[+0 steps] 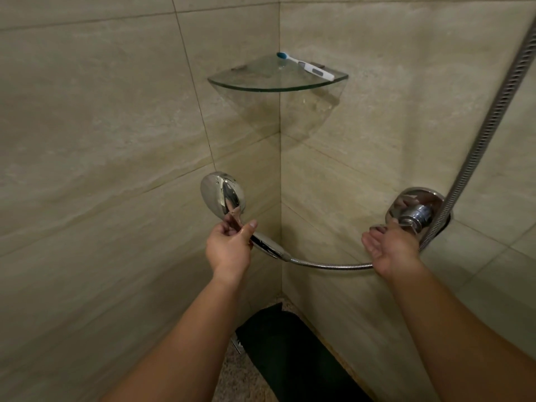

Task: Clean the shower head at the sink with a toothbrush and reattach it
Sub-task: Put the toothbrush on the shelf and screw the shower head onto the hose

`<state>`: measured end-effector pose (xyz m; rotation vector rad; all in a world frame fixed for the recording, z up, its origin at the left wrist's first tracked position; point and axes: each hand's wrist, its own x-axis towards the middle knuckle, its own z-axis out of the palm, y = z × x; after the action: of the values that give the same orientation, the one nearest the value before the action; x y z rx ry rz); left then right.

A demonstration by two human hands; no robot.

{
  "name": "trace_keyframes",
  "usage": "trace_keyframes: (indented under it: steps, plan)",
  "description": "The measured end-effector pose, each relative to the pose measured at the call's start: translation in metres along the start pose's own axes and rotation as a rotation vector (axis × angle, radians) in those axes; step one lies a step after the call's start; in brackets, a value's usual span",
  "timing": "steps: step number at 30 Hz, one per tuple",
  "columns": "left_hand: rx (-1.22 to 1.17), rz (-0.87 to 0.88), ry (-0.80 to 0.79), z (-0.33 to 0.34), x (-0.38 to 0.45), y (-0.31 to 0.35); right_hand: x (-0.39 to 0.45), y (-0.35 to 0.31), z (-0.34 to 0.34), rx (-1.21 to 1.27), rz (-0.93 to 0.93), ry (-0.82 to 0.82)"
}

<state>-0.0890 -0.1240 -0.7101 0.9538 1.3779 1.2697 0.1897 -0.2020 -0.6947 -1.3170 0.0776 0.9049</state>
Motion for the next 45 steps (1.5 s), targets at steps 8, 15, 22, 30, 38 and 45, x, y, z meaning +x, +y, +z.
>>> trace_keyframes:
  steps: [8,15,22,30,38,45]
  plan:
    - [0.007,0.037,-0.014,0.001,-0.003,0.004,-0.003,0.001,-0.002,-0.101,-0.046,0.03]
    - [0.01,0.039,-0.02,0.002,-0.005,0.004,0.0,0.005,-0.007,-0.257,-0.135,0.12]
    - [0.002,0.031,0.015,0.001,0.0,0.0,0.004,0.005,-0.01,-0.317,-0.17,0.148]
    - [-0.009,0.001,0.015,0.0,0.003,-0.001,0.008,0.008,-0.008,-0.273,-0.175,0.155]
    - [-0.006,-0.001,0.01,0.003,0.006,-0.003,0.007,0.011,0.001,-0.111,-0.131,0.1]
    - [-0.02,-0.001,0.012,0.002,0.002,0.002,0.004,0.015,0.013,0.098,-0.066,-0.064]
